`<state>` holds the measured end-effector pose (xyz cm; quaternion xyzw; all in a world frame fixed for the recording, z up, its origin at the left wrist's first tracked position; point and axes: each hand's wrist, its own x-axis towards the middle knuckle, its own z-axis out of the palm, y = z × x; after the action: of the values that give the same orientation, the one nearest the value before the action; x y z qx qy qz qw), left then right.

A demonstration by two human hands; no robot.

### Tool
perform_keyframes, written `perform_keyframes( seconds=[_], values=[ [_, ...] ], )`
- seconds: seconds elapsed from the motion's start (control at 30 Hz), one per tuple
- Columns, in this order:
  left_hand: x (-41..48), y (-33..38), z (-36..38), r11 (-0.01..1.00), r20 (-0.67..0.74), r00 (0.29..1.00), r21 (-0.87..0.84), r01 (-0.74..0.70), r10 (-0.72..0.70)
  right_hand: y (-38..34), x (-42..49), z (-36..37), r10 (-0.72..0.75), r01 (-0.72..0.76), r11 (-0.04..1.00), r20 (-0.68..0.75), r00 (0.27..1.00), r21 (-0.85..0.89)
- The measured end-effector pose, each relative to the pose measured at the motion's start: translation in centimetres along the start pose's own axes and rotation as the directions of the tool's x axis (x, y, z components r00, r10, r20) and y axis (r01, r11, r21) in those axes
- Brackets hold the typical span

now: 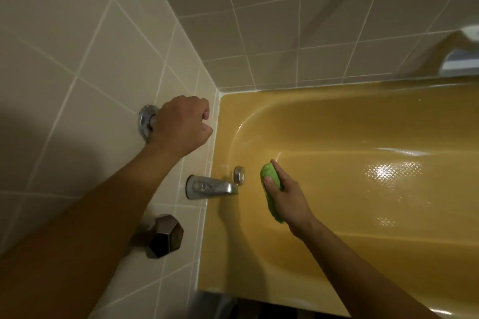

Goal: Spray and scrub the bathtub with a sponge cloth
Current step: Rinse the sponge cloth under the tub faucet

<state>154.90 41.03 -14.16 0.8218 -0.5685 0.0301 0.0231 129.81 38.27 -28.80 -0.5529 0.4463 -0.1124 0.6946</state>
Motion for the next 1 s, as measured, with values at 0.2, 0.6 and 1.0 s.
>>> perform_keyframes(
  seconds=[0.2,0.6,1.0],
  values=[
    [-1.8,0.1,3.3,0.988,-0.409,0.907,0.149,-0.046,0.104,0.9,0.8,0.5,-0.005,0.003,0.999,-0.046,0.999,-0.043],
    [4.2,0.8,-2.6,0.953,0.448,0.843,0.086,0.290,-0.297,2.8,0.6,-1.0,0.067,-0.067,0.991,-0.007,0.998,-0.113],
    [-0.1,1.1,1.1,0.979,-0.213,0.958,-0.114,0.171,-0.193,3.8,1.1,-0.6,0.078,-0.080,0.995,-0.026,0.997,-0.062]
  ],
)
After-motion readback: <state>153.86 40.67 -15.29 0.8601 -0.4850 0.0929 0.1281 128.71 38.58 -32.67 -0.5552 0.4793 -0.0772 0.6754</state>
